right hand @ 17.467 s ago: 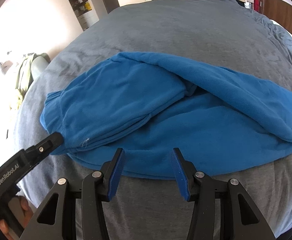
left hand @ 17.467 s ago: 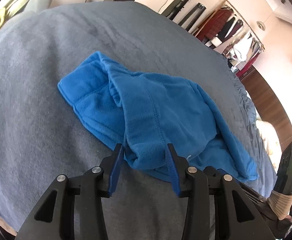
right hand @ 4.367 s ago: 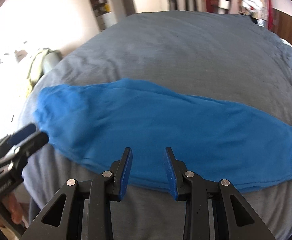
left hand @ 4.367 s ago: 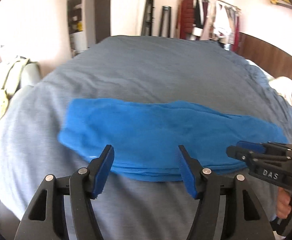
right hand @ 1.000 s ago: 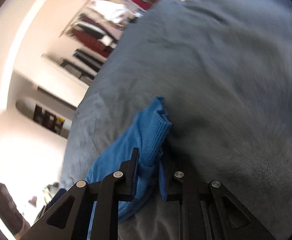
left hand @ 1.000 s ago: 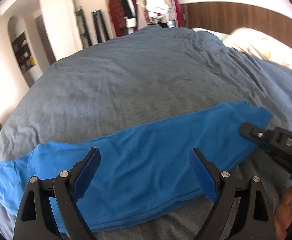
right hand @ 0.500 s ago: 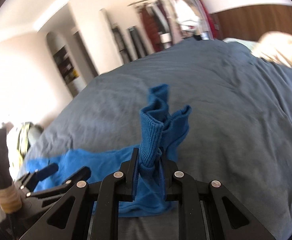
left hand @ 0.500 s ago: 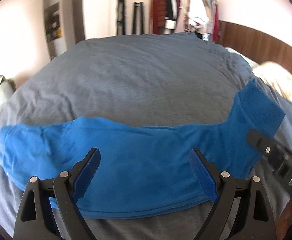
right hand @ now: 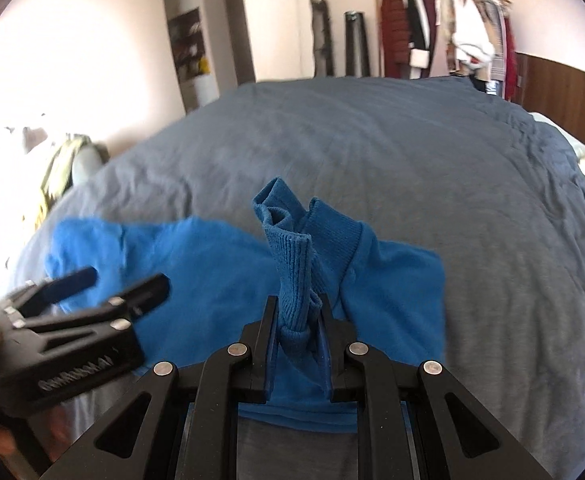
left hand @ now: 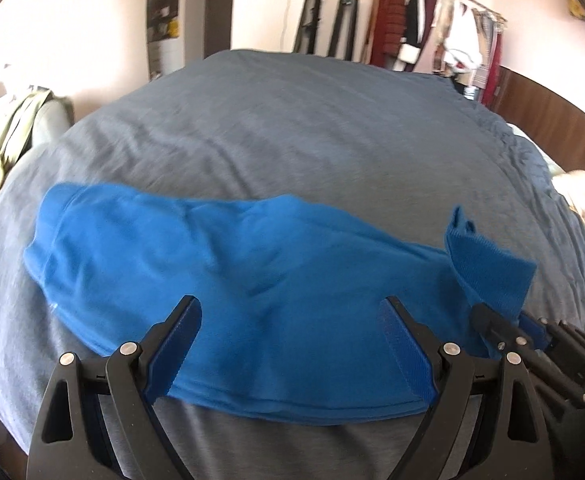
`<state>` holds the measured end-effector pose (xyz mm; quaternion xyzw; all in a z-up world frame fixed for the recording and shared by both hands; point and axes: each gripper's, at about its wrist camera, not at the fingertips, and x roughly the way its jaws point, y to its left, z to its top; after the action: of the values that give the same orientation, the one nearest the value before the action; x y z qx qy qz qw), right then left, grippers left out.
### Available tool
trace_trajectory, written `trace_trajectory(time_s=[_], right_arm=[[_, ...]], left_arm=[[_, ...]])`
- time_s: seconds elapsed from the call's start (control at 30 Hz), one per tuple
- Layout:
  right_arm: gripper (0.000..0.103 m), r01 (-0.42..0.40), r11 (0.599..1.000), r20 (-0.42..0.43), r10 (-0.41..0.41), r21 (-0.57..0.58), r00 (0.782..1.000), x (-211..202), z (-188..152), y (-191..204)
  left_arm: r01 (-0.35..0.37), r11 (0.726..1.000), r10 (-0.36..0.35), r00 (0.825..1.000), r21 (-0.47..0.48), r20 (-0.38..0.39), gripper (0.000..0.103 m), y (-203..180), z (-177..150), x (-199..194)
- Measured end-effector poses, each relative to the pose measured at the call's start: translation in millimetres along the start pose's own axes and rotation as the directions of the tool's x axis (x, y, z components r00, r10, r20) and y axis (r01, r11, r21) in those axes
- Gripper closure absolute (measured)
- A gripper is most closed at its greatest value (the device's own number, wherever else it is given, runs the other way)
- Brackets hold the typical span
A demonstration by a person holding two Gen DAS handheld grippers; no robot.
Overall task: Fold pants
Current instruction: 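Fold the cuff end over toward the waistband with the right tool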
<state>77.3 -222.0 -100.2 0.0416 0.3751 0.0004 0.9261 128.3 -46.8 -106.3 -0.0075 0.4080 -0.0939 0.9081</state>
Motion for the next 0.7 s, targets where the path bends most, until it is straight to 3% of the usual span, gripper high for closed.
trace_trajectory(time_s=[0.13,0.3,0.53,0.7], right_arm=[[0.083,0.029,0.999,-0.051,-0.031,-0.044,0.998,16,-6,14],[0.064,0.003,0.999,-0.076,-0.008,-0.053,0.997,22,-9,30],[0.06,-0.074,0.997,-0.039,0.074,-0.023,0.997,0,-2,40],[0.06,0.037,0.999,0.004,-0.037,0.023,0.999,-13,16,34]], left_arm=[[-0.022,0.999,0.022,1.0,-0.025,-0.002,0.012,20,-4,1],[-0.028,0.999,0.028,1.0,-0.042,0.003,0.012,34,-6,-1],[-0.022,0.999,0.022,1.0,-0.038,0.022,0.012,43,-6,-9],[-0.003,0.999,0.004,1.0,-0.051,0.027,0.012,40,2,-9]])
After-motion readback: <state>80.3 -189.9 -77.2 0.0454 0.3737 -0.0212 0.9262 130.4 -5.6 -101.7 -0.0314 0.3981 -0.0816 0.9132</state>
